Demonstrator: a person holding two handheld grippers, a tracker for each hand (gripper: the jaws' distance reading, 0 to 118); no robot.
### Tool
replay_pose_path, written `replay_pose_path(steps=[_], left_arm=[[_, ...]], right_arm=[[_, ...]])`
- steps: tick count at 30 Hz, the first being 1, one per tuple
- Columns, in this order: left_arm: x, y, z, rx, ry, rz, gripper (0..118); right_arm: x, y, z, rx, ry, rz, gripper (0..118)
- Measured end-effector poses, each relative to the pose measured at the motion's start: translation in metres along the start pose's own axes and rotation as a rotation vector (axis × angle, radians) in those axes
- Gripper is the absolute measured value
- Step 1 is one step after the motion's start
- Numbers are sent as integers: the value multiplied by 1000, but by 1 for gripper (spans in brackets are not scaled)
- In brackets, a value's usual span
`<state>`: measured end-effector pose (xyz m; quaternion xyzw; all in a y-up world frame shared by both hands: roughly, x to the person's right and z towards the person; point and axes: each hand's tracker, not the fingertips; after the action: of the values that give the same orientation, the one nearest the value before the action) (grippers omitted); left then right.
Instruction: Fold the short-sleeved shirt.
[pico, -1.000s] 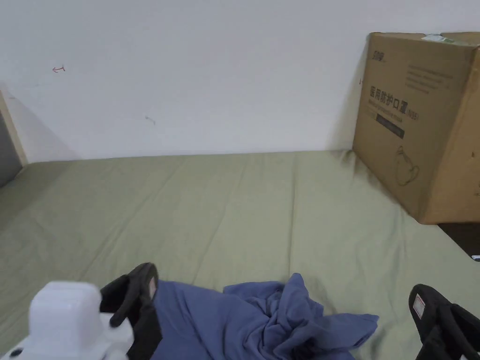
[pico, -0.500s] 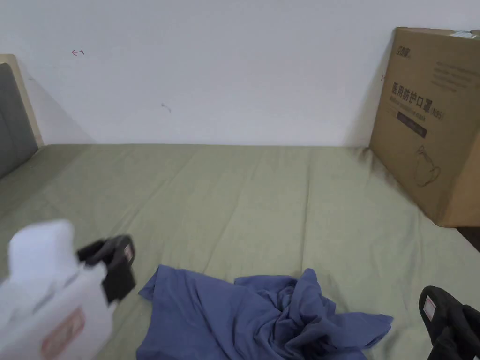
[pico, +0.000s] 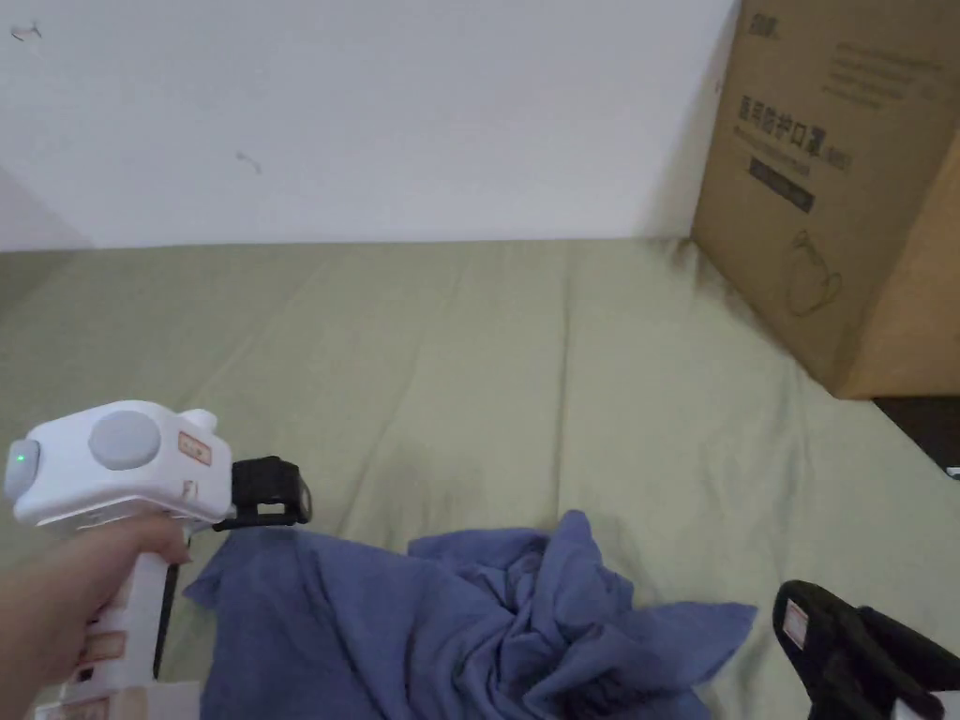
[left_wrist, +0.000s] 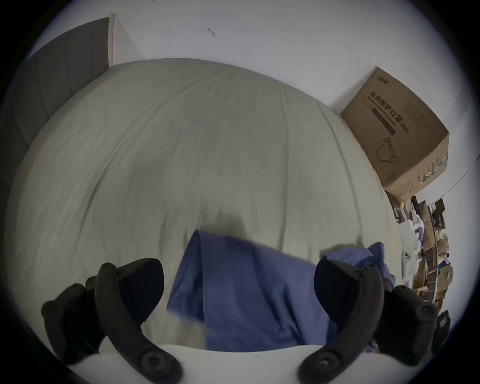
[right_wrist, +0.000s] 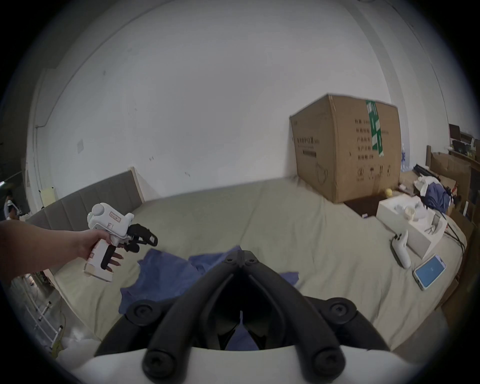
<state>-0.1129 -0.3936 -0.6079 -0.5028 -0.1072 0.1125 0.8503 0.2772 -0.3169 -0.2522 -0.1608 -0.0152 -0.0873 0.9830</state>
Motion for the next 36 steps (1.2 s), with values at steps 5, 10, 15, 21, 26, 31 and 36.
replay_pose_path(steps=[5, 10, 15, 21, 26, 31, 36], left_arm=[[8, -12, -46, -81, 2, -78, 115], [40, -38, -30, -6, 50, -418, 43], [50, -66, 12, 48, -67, -417, 6], [35, -93, 45, 193, -107, -343, 6], [21, -102, 44, 165, -100, -305, 6], [1, -101, 37, 143, -77, -254, 6], [-20, -100, 46, 132, -70, -126, 6]], right_arm=[[12, -9, -16, -47, -7, -12, 0], [29, -9, -48, -221, 32, -129, 0], [56, 7, -106, -337, 18, -84, 33], [101, 12, -187, -688, 42, -160, 111], [94, -6, -260, -852, -82, -59, 107], [68, -9, -268, -922, -88, 133, 81], [58, 6, -239, -921, 49, 44, 10]])
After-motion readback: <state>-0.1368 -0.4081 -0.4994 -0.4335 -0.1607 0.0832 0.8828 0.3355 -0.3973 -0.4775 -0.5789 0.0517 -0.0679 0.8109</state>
